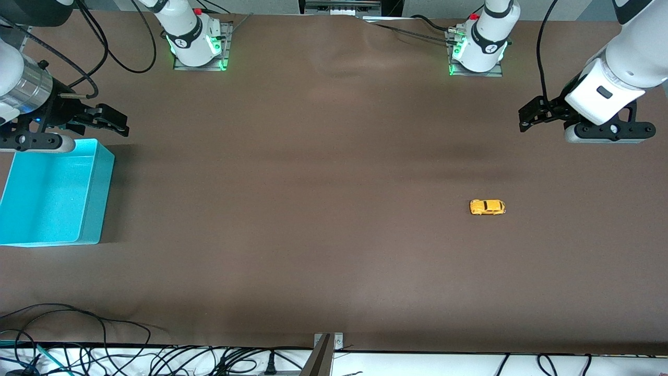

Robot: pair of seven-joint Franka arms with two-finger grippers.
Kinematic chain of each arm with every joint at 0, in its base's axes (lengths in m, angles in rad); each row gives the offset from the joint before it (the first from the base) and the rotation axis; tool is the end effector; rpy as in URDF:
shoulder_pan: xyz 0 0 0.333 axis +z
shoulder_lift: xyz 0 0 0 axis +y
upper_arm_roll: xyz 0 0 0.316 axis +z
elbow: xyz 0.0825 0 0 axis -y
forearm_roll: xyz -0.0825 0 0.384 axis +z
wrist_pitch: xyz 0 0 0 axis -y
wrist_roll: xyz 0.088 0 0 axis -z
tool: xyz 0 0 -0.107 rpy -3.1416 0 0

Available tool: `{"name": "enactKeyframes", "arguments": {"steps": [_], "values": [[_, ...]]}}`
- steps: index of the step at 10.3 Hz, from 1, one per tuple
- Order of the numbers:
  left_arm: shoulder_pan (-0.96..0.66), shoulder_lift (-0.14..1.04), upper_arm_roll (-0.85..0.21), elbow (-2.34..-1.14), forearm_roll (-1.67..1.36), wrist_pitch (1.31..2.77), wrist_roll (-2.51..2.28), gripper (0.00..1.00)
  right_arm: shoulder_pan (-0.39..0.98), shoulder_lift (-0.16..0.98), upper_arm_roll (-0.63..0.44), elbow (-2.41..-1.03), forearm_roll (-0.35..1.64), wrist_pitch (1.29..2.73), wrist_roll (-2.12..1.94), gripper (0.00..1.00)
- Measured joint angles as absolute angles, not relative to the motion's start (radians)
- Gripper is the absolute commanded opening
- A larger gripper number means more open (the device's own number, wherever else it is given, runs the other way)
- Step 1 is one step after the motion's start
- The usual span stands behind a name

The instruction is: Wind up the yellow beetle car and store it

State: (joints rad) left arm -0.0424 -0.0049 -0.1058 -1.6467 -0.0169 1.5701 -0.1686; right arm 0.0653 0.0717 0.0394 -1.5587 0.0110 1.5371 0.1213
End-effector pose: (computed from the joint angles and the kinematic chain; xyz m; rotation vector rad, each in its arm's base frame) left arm 0.5436 -0.0831 0.5914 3.1344 0.0329 -0.1151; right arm 0.5676 0.0601 0.5871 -3.1348 0.0262 0.1478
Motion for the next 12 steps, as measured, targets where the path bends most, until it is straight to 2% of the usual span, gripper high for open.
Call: {"name": "enactKeyframes", "arguments": {"steps": [12], "values": [[-0.042, 0.006, -0.104, -1.647, -0.017, 1.568, -0.169, 1.00, 0.066, 0.073, 0.039, -1.557, 0.011, 1.511, 0.119, 1.00]]}}
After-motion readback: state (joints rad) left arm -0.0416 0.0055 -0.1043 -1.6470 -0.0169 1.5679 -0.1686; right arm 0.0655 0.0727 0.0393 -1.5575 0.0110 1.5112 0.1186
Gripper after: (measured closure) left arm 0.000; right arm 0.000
